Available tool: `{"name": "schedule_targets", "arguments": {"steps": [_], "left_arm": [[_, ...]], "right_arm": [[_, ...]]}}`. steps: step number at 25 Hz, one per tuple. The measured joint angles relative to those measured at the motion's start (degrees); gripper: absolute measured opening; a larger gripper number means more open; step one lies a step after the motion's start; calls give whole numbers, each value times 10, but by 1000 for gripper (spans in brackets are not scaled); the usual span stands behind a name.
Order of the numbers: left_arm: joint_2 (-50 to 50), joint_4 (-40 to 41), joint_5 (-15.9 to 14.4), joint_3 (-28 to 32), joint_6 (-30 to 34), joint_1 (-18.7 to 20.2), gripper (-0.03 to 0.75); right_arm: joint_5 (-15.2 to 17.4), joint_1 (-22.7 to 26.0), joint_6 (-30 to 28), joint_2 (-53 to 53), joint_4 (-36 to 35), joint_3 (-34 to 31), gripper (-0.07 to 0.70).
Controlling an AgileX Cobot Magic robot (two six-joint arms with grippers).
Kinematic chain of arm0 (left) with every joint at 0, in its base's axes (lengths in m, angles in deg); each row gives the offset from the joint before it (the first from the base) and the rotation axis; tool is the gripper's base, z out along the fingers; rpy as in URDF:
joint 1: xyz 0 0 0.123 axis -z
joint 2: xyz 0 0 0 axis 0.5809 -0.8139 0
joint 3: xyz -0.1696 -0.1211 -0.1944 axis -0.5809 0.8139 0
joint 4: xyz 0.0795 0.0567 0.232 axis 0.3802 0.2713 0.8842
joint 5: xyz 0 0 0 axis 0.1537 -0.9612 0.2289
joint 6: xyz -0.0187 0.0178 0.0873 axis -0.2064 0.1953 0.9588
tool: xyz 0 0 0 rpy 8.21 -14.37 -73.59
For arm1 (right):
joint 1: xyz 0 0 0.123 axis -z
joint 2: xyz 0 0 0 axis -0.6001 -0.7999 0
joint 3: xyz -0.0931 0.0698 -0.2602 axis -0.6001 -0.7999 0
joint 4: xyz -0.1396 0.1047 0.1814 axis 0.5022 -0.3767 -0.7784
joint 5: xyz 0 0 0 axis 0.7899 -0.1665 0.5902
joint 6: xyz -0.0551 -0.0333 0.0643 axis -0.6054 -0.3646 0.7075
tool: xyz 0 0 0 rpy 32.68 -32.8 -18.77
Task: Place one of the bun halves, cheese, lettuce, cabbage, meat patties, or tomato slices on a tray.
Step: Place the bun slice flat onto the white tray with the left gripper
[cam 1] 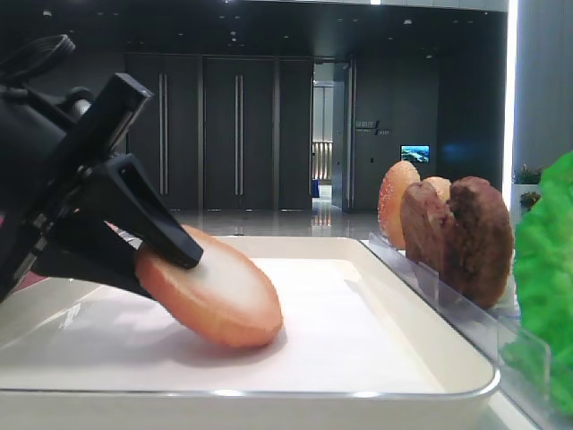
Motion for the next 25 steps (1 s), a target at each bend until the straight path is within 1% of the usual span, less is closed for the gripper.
{"name": "schedule_targets", "arguments": {"steps": [3,7,11,14,17,20,23,25], "left_arm": [[1,26,0,0,-18,0,281],[19,54,16,0,-47,-4,349],[57,90,33,0,-87,-16,372],[88,131,35,0,-131,-27,376],[101,162,33,0,-161,-28,383],[101,180,32,1,-177,-28,413],[101,196,17,-7,-192,-28,449],[101,215,4,-24,-213,-28,462]], "right_arm": [[0,0,0,0,0,0,581],[0,0,0,0,0,0,581],[0,0,0,0,0,0,581],[0,0,0,0,0,0,581],[0,0,0,0,0,0,581],[0,0,0,0,0,0,581],[0,0,0,0,0,0,581],[0,0,0,0,0,0,581]]}}
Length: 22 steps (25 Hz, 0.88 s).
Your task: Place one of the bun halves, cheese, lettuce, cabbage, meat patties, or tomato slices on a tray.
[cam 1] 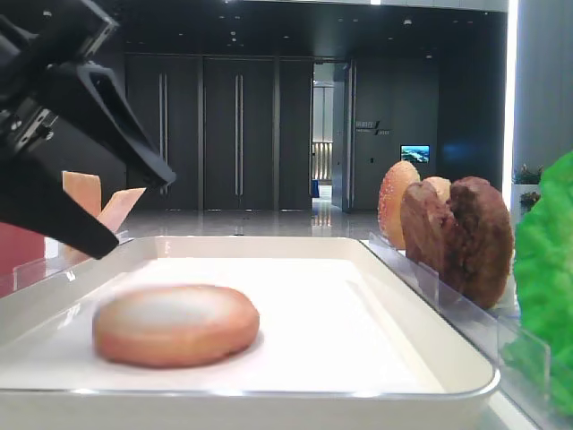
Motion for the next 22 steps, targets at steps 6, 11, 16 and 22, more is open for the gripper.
{"name": "schedule_targets", "arguments": {"steps": [6,11,16,22], "left_arm": [[9,88,-18,-50,-83,0,471],[50,187,-25,-97,-164,0,471],[105,345,-51,-157,-283,-4,471],[151,500,-124,-196,-369,-60,471]], "right_arm": [[0,0,0,0,0,0,581],[0,0,0,0,0,0,581],[0,0,0,0,0,0,581],[0,0,0,0,0,0,581]]}}
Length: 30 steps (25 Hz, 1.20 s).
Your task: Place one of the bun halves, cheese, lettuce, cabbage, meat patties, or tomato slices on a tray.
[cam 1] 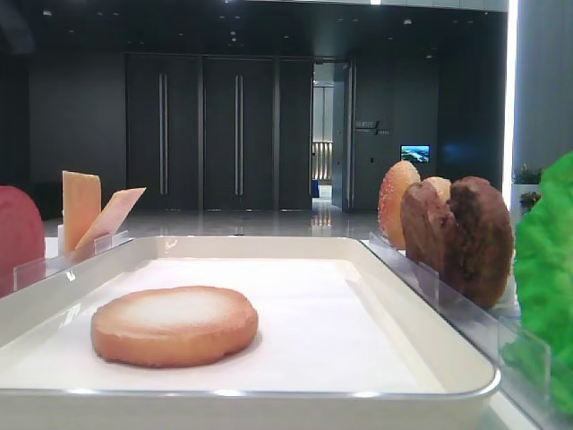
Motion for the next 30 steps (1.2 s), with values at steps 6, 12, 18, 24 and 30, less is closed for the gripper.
{"name": "schedule_targets", "arguments": {"steps": [6,12,18,24,30], "left_arm": [[47,118,-56,-7,-16,-69,471],[66,228,-88,-11,-52,-88,471],[67,280,-106,-11,-86,-88,471],[102,282,-119,-7,-89,-88,471],[224,282,-132,45,-90,-88,471]], "right_arm": [[0,0,0,0,0,0,581],[0,0,0,0,0,0,581],[0,0,0,0,0,0,581],[0,0,0,0,0,0,581],[0,0,0,0,0,0,581]]}}
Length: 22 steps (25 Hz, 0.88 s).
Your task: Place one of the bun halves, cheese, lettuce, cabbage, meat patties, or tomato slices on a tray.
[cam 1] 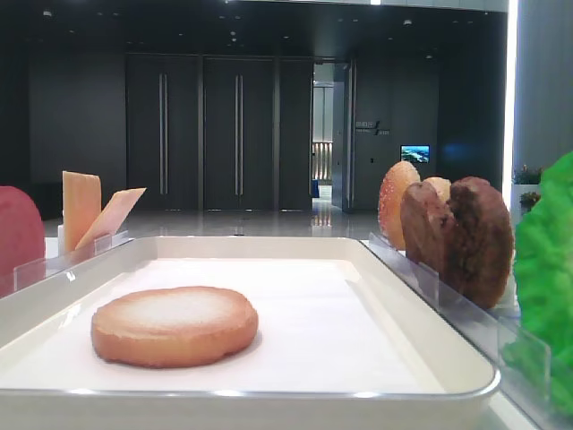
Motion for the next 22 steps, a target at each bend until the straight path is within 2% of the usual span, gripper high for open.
{"name": "schedule_targets", "arguments": {"steps": [4,10,14,18,22], "left_arm": [[96,1,-15,49,-1,0,471],[242,-5,-19,118,-16,0,471],[333,-5,1,176,-18,0,471],[413,-7,15,235,-51,0,471],[485,-7,26,262,-64,0,471]], "right_arm": [[0,0,0,0,0,0,581],[0,0,0,0,0,0,581],[0,0,0,0,0,0,581],[0,-7,0,0,0,0,581],[0,-7,0,0,0,0,581]]}}
